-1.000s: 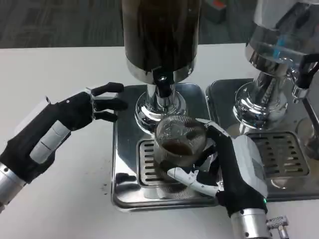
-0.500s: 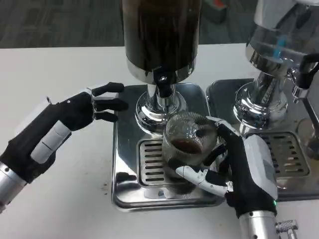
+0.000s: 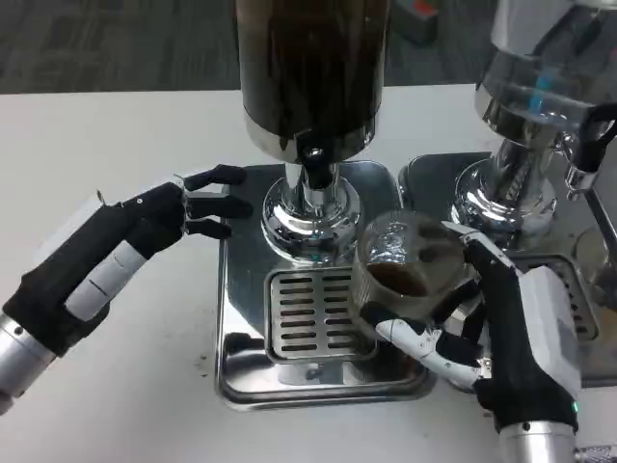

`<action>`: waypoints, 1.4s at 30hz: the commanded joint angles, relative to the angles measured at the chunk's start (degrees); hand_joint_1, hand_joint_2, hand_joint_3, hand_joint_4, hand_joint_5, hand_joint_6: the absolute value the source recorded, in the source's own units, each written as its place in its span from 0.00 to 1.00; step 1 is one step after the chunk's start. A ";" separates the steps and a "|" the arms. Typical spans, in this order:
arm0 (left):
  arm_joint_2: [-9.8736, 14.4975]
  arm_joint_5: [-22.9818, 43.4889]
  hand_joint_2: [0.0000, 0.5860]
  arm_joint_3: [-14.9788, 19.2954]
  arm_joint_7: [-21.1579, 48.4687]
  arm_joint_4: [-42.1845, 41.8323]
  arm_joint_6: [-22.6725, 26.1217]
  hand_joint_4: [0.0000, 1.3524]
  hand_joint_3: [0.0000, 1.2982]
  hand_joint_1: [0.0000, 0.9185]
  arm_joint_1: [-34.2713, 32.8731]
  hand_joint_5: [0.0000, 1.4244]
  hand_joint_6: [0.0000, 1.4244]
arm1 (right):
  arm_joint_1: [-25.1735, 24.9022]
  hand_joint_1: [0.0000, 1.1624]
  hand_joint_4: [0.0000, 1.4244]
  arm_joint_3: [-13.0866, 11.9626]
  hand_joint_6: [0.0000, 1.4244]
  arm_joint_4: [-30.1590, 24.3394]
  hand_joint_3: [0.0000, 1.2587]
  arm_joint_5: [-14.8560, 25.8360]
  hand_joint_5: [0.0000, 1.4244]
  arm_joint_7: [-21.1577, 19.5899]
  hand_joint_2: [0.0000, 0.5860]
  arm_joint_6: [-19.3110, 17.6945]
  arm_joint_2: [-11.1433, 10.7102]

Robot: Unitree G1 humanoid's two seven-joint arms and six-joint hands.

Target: Grasp the cup under the faucet to collect the drink, then remove the cup.

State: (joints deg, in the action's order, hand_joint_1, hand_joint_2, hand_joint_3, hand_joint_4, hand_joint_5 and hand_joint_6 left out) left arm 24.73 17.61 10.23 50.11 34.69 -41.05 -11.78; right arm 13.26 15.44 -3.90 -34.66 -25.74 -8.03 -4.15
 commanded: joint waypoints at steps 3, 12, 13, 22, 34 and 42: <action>0.08 -1.13 0.18 -0.26 -0.55 0.87 -2.36 0.24 0.18 0.00 -0.59 0.18 0.24 | 2.32 0.72 0.46 -1.38 0.84 -4.90 0.46 -0.07 0.62 0.73 0.33 -0.12 -0.51; 0.63 -3.23 0.18 -1.02 -1.27 0.42 -6.57 0.24 0.18 0.00 0.19 0.18 0.23 | 6.37 0.72 0.46 -2.64 0.84 -10.09 0.46 -0.14 0.62 2.82 0.33 0.70 -1.27; 0.78 -3.71 0.18 -1.09 -1.46 0.41 -7.31 0.24 0.18 0.00 0.18 0.18 0.23 | 6.94 0.73 0.46 -2.80 0.84 -10.83 0.46 -0.20 0.62 3.20 0.33 0.78 -1.44; 1.92 -5.77 0.18 -1.81 -2.92 -0.90 -11.91 0.21 0.18 0.00 1.46 0.17 0.22 | 10.75 0.73 0.47 -3.56 0.85 -15.50 0.46 -0.57 0.63 5.68 0.33 0.87 -2.23; 5.58 -8.14 0.16 -2.70 -5.06 -3.54 -18.12 0.17 0.16 0.00 4.76 0.14 0.21 | 13.44 0.74 0.47 -4.01 0.86 -19.31 0.47 -0.80 0.63 8.45 0.31 0.79 -2.66; 9.59 -10.51 0.17 -3.75 -6.44 -4.74 -24.69 0.10 0.15 0.00 7.36 0.09 0.18 | 15.28 0.74 0.47 -4.54 0.86 -21.97 0.47 -0.50 0.64 10.33 0.31 0.68 -2.97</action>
State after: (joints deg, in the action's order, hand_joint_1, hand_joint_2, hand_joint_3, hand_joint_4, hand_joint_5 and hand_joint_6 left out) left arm 32.41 8.31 7.05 44.51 30.95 -63.18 -5.66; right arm 28.06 11.54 -23.40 -35.68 -15.46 -6.37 -7.23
